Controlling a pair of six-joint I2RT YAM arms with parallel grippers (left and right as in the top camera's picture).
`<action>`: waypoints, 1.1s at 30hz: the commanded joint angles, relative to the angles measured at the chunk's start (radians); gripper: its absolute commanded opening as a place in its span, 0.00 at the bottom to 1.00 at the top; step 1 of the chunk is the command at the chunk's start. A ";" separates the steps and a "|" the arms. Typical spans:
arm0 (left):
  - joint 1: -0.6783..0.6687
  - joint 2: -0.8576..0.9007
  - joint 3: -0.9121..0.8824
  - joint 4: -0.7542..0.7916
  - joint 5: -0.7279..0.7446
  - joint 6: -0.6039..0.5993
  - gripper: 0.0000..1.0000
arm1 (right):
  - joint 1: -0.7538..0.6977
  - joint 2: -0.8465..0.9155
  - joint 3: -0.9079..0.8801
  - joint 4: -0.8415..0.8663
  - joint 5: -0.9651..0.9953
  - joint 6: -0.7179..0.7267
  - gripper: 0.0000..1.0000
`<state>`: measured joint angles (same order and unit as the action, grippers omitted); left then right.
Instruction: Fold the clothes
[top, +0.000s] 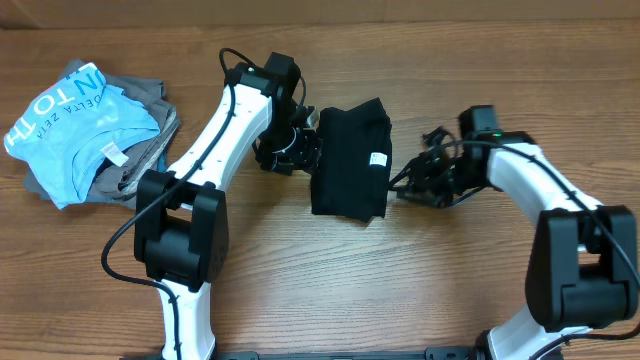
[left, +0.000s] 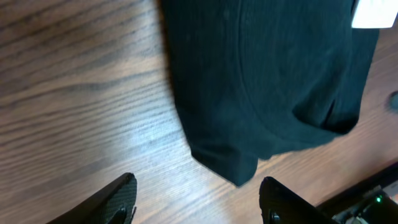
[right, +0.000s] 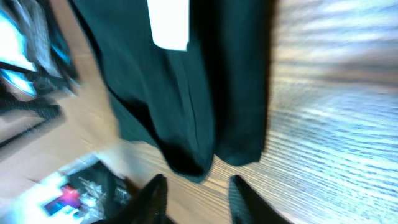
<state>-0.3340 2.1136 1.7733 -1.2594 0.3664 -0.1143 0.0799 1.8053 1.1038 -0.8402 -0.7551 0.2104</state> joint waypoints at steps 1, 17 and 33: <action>-0.008 -0.014 -0.019 0.023 0.018 -0.024 0.67 | 0.068 -0.018 -0.021 0.001 0.125 -0.062 0.41; -0.010 -0.014 -0.072 0.028 0.018 -0.021 0.68 | 0.115 -0.021 -0.010 0.038 0.164 -0.073 0.04; -0.129 -0.014 -0.314 0.270 0.257 -0.138 0.59 | 0.057 -0.025 0.011 0.094 0.148 -0.080 0.04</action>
<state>-0.4324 2.1136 1.4864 -1.0069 0.5556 -0.1932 0.1379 1.8053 1.0882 -0.7624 -0.5808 0.1337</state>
